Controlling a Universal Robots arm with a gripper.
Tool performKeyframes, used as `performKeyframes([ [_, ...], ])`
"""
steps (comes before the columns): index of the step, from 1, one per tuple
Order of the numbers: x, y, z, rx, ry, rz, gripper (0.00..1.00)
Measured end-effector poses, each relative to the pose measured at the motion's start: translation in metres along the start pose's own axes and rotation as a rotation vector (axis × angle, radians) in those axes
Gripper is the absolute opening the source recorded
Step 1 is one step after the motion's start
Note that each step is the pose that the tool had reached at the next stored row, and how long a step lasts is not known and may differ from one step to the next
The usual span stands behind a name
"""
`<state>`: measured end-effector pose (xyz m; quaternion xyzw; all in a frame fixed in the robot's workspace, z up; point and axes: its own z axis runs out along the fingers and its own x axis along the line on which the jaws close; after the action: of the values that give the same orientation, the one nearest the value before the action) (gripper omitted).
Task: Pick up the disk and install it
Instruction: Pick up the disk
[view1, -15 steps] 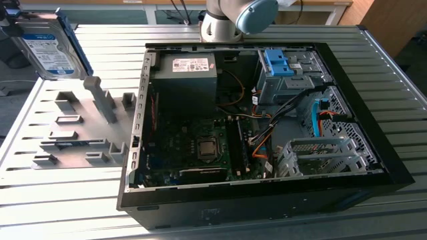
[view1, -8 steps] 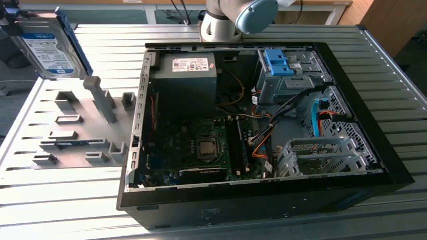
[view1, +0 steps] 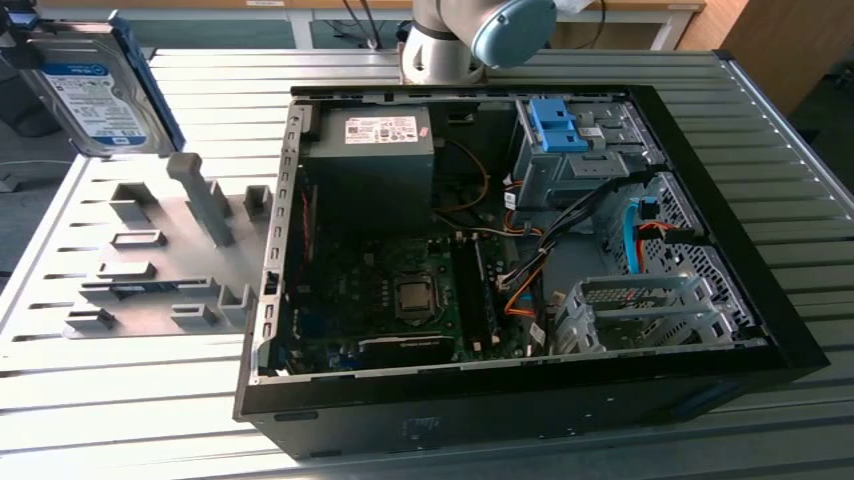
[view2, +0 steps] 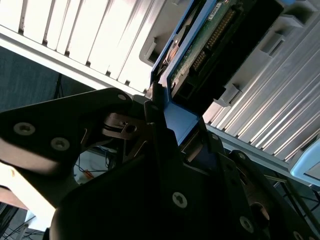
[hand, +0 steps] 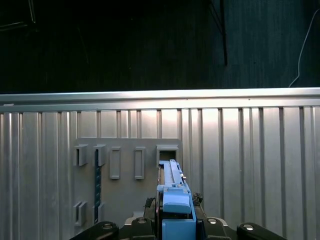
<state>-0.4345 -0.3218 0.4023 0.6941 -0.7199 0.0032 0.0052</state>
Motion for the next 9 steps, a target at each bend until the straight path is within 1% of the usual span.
performKeyframes([
  [9, 0.0, 0.0, -0.0117, 0.0002, -0.0001, 0.0, 0.36],
])
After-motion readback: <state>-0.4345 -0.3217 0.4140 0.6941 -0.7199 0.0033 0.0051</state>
